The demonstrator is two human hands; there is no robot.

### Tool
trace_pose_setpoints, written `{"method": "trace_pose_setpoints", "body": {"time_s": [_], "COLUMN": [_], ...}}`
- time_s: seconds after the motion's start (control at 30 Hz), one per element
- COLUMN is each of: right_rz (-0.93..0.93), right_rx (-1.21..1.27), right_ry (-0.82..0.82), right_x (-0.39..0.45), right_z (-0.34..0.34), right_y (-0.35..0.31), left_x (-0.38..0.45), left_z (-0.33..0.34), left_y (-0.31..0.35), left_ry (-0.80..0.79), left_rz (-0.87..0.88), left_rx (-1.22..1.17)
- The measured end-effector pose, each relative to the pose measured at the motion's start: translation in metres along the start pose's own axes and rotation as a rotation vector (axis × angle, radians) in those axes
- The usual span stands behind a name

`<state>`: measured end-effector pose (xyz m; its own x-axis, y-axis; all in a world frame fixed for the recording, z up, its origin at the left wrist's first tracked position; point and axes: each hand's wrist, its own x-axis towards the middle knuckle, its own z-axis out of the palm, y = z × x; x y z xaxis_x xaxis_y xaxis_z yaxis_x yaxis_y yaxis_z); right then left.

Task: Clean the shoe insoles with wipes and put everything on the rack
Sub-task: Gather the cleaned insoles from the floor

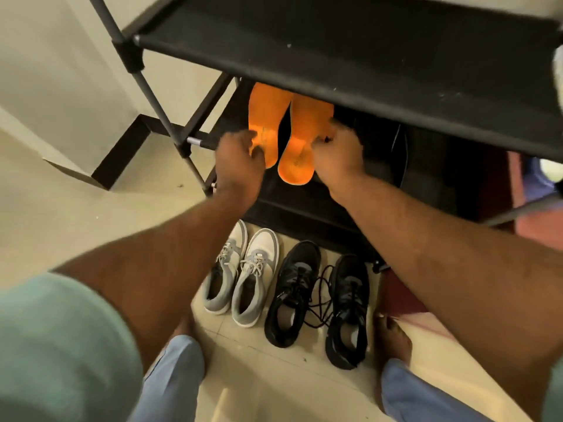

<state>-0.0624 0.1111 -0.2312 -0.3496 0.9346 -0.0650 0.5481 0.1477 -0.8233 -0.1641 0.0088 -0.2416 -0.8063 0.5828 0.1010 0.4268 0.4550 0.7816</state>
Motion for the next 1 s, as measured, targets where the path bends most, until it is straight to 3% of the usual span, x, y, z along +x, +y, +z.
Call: {"method": "trace_pose_setpoints", "body": {"time_s": [0.13, 0.3, 0.43, 0.63, 0.83, 0.93, 1.0], "right_rz": [-0.078, 0.043, 0.259, 0.415, 0.527, 0.405, 0.46], "right_rx": [0.046, -0.079, -0.261, -0.572, -0.564, -0.673, -0.67], "right_ry": [-0.116, -0.199, -0.291, -0.517, -0.474, -0.489, -0.556], "right_x": [-0.087, -0.167, -0.208, -0.215, -0.194, -0.165, -0.157], "right_z": [-0.037, -0.069, -0.076, -0.064, -0.039, -0.04, -0.037], "right_y": [0.009, 0.07, 0.125, 0.206, 0.29, 0.301, 0.264], "left_x": [-0.1, -0.2, -0.244, -0.257, -0.268, -0.268, -0.267], "left_z": [-0.004, 0.007, 0.03, 0.086, 0.17, 0.21, 0.221], "left_y": [-0.014, -0.042, -0.068, -0.1, -0.115, -0.123, -0.124], "left_ry": [-0.228, -0.609, -0.853, -1.011, -1.081, -1.037, -0.982], "left_rz": [0.114, 0.082, -0.005, -0.033, -0.188, -0.345, -0.451], "left_rx": [0.132, 0.306, 0.425, 0.497, 0.393, 0.302, 0.27]}}
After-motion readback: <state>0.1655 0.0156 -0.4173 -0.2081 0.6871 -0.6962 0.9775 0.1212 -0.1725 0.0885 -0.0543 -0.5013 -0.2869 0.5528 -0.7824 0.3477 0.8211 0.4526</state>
